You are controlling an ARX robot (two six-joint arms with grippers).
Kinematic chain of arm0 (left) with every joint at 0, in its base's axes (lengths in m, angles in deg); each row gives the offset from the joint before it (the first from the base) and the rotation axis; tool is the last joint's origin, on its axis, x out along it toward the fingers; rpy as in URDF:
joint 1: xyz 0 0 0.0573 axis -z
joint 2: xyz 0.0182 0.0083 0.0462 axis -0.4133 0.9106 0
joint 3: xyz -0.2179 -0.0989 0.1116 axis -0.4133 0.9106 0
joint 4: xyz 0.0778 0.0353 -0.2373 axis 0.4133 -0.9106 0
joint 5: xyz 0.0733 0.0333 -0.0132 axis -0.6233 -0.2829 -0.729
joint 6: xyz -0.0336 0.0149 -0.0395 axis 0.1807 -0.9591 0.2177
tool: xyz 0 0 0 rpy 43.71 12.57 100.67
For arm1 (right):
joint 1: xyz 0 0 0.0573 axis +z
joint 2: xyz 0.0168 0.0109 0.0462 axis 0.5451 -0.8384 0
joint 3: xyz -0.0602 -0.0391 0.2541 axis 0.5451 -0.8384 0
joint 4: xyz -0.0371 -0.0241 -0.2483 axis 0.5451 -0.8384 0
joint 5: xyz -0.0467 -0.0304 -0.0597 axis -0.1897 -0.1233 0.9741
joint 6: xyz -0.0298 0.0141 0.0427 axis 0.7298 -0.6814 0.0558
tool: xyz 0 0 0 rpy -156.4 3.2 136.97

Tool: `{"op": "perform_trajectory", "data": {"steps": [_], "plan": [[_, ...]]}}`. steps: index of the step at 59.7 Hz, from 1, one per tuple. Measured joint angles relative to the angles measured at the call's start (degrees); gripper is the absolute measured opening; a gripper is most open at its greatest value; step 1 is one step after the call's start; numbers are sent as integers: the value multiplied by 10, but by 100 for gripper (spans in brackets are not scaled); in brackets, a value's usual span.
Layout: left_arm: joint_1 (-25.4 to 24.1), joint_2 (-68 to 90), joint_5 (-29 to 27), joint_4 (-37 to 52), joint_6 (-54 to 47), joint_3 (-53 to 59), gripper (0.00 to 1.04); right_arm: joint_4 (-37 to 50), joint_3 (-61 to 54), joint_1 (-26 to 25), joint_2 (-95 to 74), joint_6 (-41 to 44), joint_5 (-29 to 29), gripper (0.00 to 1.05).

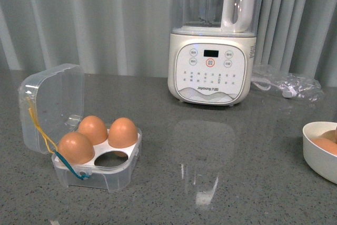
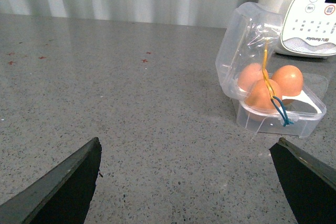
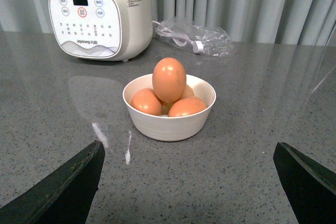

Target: Put egg into box

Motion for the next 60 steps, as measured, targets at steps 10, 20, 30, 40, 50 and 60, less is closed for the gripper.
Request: {"op": "perform_trajectory", "data": {"steps": [10, 20, 30, 40, 50, 60], "plan": [[0, 0, 0, 0, 0, 0, 98, 40, 29, -21, -59, -1, -29, 98], [0, 0, 0, 0, 0, 0, 98, 210, 105, -96, -248, -19, -102, 98], [0, 0, 0, 0, 0, 0, 98, 321, 203, -116, -491, -37, -118, 98], [0, 0, 0, 0, 0, 0, 98, 331, 285, -105, -665, -47, -108, 98], [0, 0, 0, 0, 0, 0, 98, 326, 326, -65, -755, -50, -99, 98], [0, 0, 0, 0, 0, 0, 98, 323, 329, -31, -779, -19, -92, 98]]}}
